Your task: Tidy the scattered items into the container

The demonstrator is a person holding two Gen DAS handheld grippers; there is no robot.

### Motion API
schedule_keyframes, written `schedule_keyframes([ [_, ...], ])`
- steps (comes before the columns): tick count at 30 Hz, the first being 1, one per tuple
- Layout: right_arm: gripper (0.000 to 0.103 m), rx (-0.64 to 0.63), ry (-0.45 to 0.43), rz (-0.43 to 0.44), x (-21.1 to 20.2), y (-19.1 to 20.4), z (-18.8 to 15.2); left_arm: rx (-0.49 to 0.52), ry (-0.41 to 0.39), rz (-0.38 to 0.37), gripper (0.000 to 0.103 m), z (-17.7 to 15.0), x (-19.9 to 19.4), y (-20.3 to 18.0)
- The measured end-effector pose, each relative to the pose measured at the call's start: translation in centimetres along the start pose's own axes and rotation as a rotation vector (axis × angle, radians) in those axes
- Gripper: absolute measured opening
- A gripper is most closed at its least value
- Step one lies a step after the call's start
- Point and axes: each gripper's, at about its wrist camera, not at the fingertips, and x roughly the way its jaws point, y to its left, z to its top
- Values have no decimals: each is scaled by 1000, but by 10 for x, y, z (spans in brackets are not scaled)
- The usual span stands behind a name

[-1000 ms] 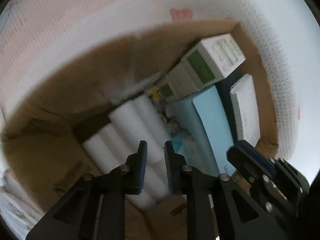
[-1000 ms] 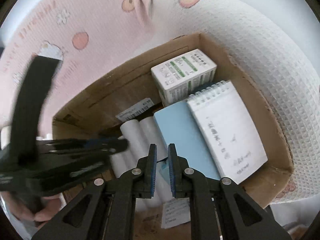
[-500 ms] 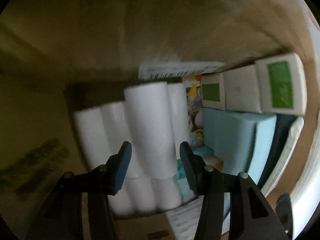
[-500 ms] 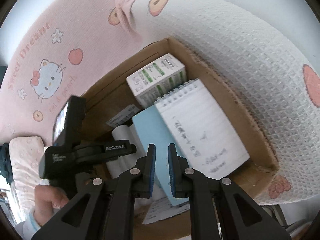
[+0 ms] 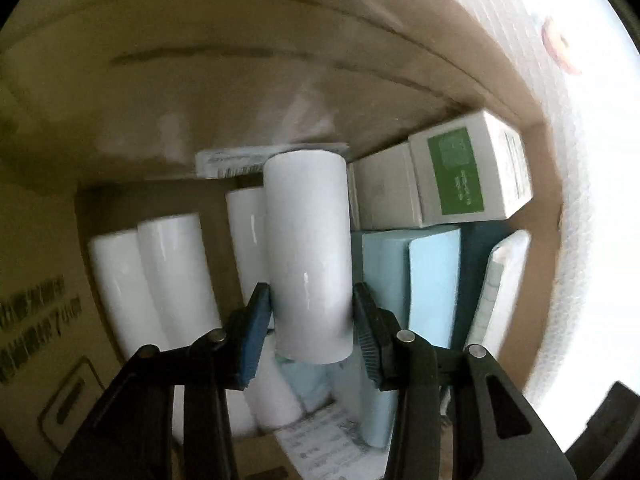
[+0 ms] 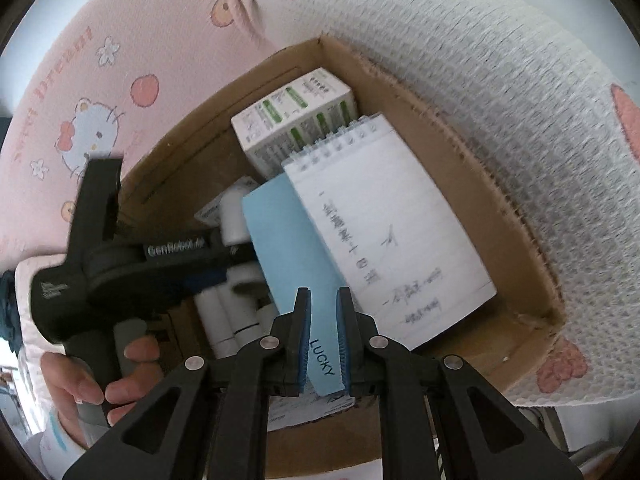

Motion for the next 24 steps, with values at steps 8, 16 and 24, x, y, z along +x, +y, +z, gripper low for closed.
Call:
schedule_keyframes([
  [8,9,-26,15,-22,3,15,0,-152,30,-196,46,-5,14,33],
  [16,9,-62,56,-39,21,26,-4,-70,-40,-164,4,-17,-9,17],
  [24,9,-83,28,75,27,49,-3,48,-67,-191,0,-36,-35,7],
])
